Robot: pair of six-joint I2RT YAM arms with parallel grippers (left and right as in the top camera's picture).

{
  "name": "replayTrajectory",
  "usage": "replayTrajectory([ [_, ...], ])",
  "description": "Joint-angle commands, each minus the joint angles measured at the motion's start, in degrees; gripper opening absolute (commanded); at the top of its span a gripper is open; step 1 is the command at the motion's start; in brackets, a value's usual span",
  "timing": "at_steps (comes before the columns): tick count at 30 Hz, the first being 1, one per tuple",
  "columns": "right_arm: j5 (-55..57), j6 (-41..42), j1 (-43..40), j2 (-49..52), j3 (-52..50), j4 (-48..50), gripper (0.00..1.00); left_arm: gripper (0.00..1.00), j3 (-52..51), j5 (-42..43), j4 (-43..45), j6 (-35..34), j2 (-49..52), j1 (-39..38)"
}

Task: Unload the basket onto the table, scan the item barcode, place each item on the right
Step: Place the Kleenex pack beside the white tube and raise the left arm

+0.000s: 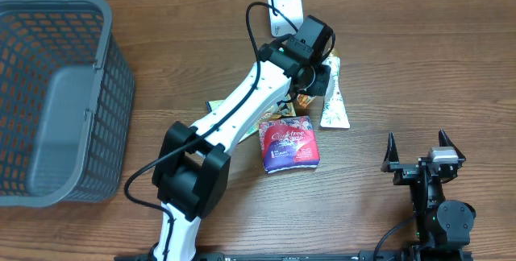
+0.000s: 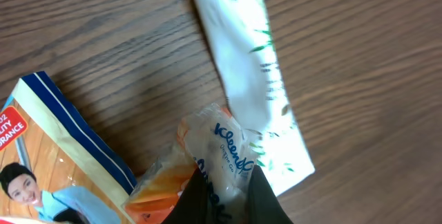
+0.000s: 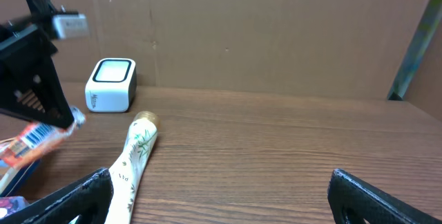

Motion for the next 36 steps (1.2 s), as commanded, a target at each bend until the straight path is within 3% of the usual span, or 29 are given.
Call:
replayTrajectory([
  [1, 0.39, -0.02, 0.26, -0.44, -0.59, 0.33, 1.0, 0.08, 0.09, -1.62, 0.72, -0.98, 0.04, 0.13],
  [6, 0.39, -0.02, 0.26, -0.44, -0.59, 0.35, 1.0, 0.23, 0.26, -1.14, 0.66, -0.94, -0.04, 0.15],
  [9, 0.39, -0.02, 0.26, -0.44, -0.59, 0.35, 1.0, 0.39, 0.35, -0.11, 0.66, -0.94, -0.17, 0.24],
  [15, 0.39, -0.02, 0.26, -0.44, -0.59, 0.33, 1.0, 0.5, 4.2, 1.4, -2.32, -0.52, -0.98, 1.33],
  [20, 0.39, -0.02, 0.26, -0.44, -0.59, 0.35, 1.0, 0.58, 16.31, 1.38, -14.58, -0.52, -3.85, 4.17],
  [23, 0.39, -0.02, 0.26, -0.44, -0.59, 0.35, 1.0, 0.86, 26.18, 0.9, -25.22, -0.5, -7.43, 6.84],
  [26, 0.39, -0.02, 0.26, -0.44, -0.59, 0.35, 1.0, 1.0, 31.23, -0.44, -32.26, -0.11, -11.15, 9.4],
  [36, 0.39, -0.02, 0.26, -0.44, -0.59, 0.33, 1.0, 1.0, 33.31, -4.76, -44.7, -0.11, -26.84, 25.05],
])
